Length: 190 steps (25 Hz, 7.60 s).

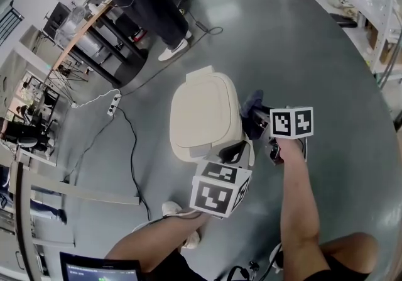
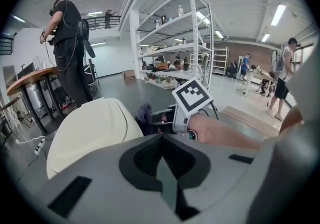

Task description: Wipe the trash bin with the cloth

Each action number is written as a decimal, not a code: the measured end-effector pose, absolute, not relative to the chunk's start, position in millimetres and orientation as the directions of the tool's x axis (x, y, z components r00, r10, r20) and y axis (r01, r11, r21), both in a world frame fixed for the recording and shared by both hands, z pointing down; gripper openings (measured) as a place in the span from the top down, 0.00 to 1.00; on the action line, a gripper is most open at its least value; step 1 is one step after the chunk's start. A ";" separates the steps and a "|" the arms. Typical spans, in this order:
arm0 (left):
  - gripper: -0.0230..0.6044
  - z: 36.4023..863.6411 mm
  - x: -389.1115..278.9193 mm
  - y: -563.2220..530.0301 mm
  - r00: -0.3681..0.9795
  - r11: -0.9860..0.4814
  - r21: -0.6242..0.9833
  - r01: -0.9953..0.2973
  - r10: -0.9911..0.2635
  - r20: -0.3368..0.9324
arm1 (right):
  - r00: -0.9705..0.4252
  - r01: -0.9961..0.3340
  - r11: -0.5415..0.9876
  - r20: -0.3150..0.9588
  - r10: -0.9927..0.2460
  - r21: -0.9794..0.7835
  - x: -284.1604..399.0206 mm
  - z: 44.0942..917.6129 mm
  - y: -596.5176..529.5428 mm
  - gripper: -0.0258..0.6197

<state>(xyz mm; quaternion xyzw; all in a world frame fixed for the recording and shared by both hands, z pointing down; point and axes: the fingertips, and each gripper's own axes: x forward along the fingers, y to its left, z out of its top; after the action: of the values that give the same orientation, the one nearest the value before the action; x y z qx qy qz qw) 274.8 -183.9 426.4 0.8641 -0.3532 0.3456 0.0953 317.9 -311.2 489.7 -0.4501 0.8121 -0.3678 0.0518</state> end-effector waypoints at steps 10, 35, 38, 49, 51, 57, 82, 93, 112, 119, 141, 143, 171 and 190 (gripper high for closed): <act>0.97 430.3 274.7 -182.8 0.505 -0.752 -0.103 -0.652 -0.530 0.681 | -0.638 -0.652 0.249 0.341 -0.691 -0.716 296.0 567.4 -313.8 0.83; 0.97 462.2 271.5 -173.1 0.490 -0.806 -0.136 -0.576 -0.473 0.732 | -0.525 -0.764 0.121 0.503 -0.686 -0.633 312.3 644.5 -360.3 0.83; 0.97 459.9 271.4 -170.2 0.496 -0.808 -0.131 -0.575 -0.471 0.729 | -0.525 -0.734 0.182 0.376 -0.763 -0.655 326.5 573.3 -382.4 0.83; 0.97 450.7 265.4 -170.0 0.503 -0.806 -0.141 -0.575 -0.485 0.715 | -0.582 -0.607 0.299 0.156 -0.798 -0.736 328.8 489.6 -393.8 0.83; 0.97 450.1 265.6 -170.9 0.505 -0.807 -0.140 -0.574 -0.484 0.715 | -0.602 -0.602 0.271 0.204 -0.772 -0.751 318.8 518.2 -394.5 0.83; 0.97 452.1 265.4 -172.1 0.512 -0.816 -0.131 -0.563 -0.469 0.720 | -0.569 -0.683 0.139 0.403 -0.717 -0.717 305.7 613.6 -390.4 0.83; 0.97 400.4 228.1 -186.6 0.555 -0.772 -0.105 -0.626 -0.536 0.637 | -0.368 -0.792 0.057 0.402 -0.838 -0.607 336.6 630.7 -327.7 0.83; 0.97 308.5 138.5 -197.5 0.593 -0.668 -0.037 -0.744 -0.684 0.426 | -0.207 -0.962 0.130 0.328 -0.922 -0.240 283.1 406.0 -213.9 0.83; 0.97 293.0 16.8 -209.7 0.599 -0.657 -0.076 -0.750 -0.722 0.346 | -0.266 -0.963 0.268 0.217 -0.939 -0.022 190.3 279.0 -164.0 0.83; 0.97 316.7 -16.9 -255.6 0.603 -0.665 -0.046 -0.746 -0.703 0.378 | -0.306 -0.952 0.301 0.271 -0.913 -0.061 146.2 301.9 -193.4 0.83; 0.97 311.1 -36.6 -255.4 0.642 -0.674 0.000 -0.738 -0.703 0.308 | -0.240 -0.971 0.238 0.138 -0.961 -0.032 50.7 289.5 -218.2 0.83; 0.97 308.4 -54.1 -260.2 0.634 -0.669 -0.009 -0.743 -0.709 0.307 | -0.241 -0.971 0.239 0.149 -0.959 -0.026 29.4 292.0 -222.3 0.83; 0.97 382.2 -111.2 -296.7 0.596 -0.693 -0.105 -0.713 -0.678 0.429 | -0.041 -0.999 0.039 0.492 -0.869 -0.015 14.3 514.1 -253.4 0.83; 0.97 415.2 -107.2 -308.9 0.610 -0.743 -0.132 -0.657 -0.626 0.487 | 0.052 -0.996 -0.090 0.703 -0.710 -0.017 17.3 685.1 -263.2 0.83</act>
<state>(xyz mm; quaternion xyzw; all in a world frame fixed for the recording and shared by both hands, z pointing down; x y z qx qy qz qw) -107.2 -308.9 415.2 0.8966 -0.3575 0.2596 0.0299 17.3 -263.2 685.1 -0.6808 0.6262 -0.2858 -0.2504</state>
